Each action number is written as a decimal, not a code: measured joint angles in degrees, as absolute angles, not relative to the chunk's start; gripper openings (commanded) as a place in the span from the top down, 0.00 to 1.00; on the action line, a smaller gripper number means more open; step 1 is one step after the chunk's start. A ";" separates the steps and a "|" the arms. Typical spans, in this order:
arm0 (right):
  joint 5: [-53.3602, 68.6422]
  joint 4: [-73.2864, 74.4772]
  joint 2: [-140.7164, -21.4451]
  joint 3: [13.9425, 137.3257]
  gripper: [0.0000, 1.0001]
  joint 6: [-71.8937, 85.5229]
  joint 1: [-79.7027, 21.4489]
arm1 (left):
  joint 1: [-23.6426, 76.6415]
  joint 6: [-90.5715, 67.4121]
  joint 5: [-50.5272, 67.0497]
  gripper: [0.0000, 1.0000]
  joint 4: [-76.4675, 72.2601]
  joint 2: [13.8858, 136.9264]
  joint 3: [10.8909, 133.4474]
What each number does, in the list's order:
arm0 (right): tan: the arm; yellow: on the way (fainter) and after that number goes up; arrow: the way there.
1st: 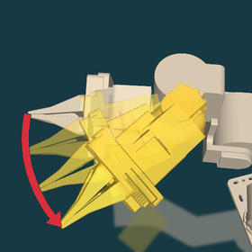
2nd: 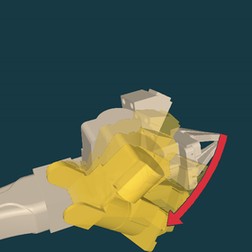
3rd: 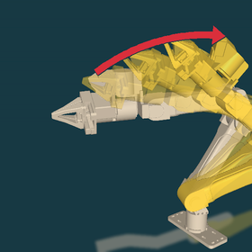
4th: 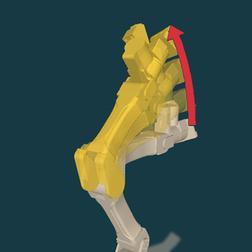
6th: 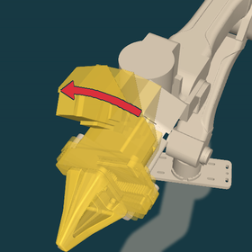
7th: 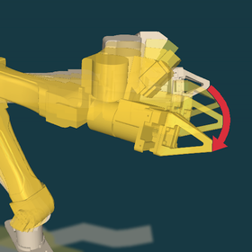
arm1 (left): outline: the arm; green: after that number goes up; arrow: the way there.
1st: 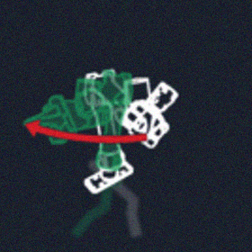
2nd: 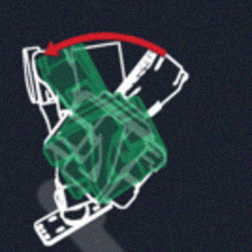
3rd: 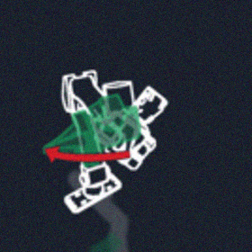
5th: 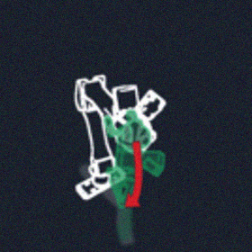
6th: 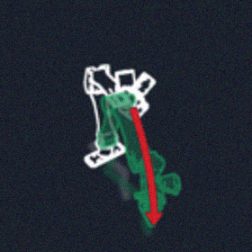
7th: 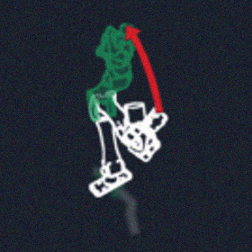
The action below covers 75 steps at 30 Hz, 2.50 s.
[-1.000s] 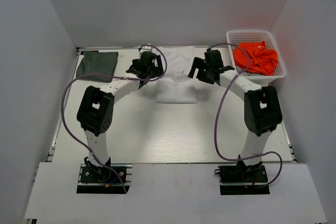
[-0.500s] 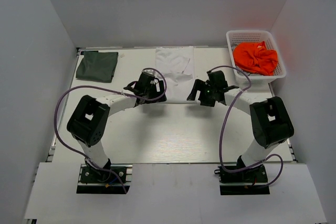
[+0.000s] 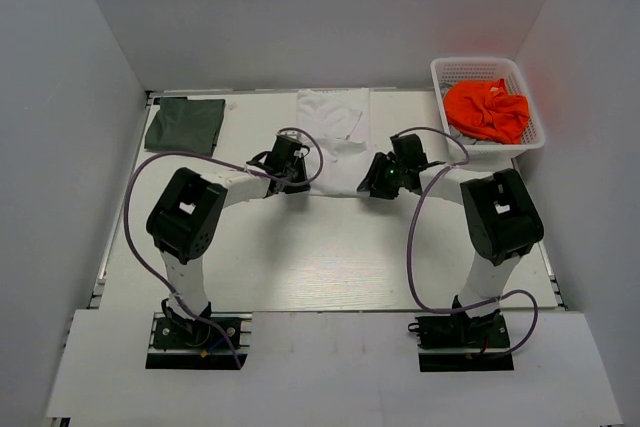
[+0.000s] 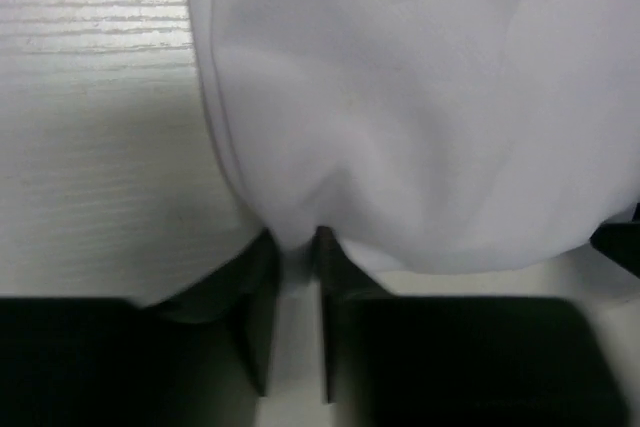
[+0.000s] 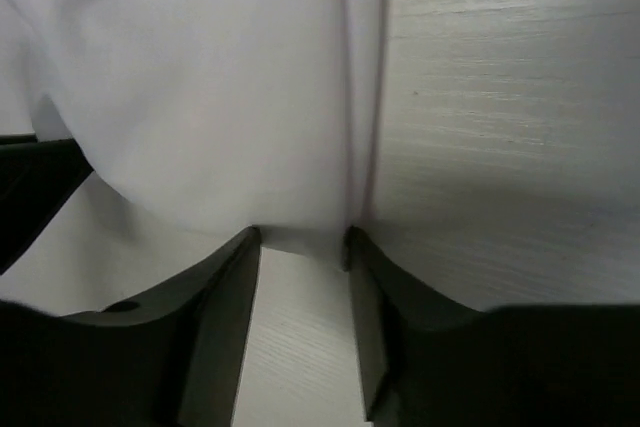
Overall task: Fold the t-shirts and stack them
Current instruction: Grab one side of the 2/3 rectangular tshirt with both arms, then fold the long partially folded tshirt into a neat square
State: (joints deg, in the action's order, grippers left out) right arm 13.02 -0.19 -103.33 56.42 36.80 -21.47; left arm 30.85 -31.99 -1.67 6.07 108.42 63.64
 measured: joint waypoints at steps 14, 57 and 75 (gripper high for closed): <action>13.50 7.25 -89.10 48.97 1.00 34.59 -22.35 | 32.69 -33.80 3.90 1.00 13.08 95.07 53.78; 5.82 25.04 -66.35 55.07 1.00 31.03 -23.77 | 37.32 -46.11 1.41 1.00 34.79 85.03 67.33; 4.97 20.84 -88.55 70.50 1.00 29.15 -21.39 | 30.96 -48.10 -5.08 0.94 32.93 94.74 76.01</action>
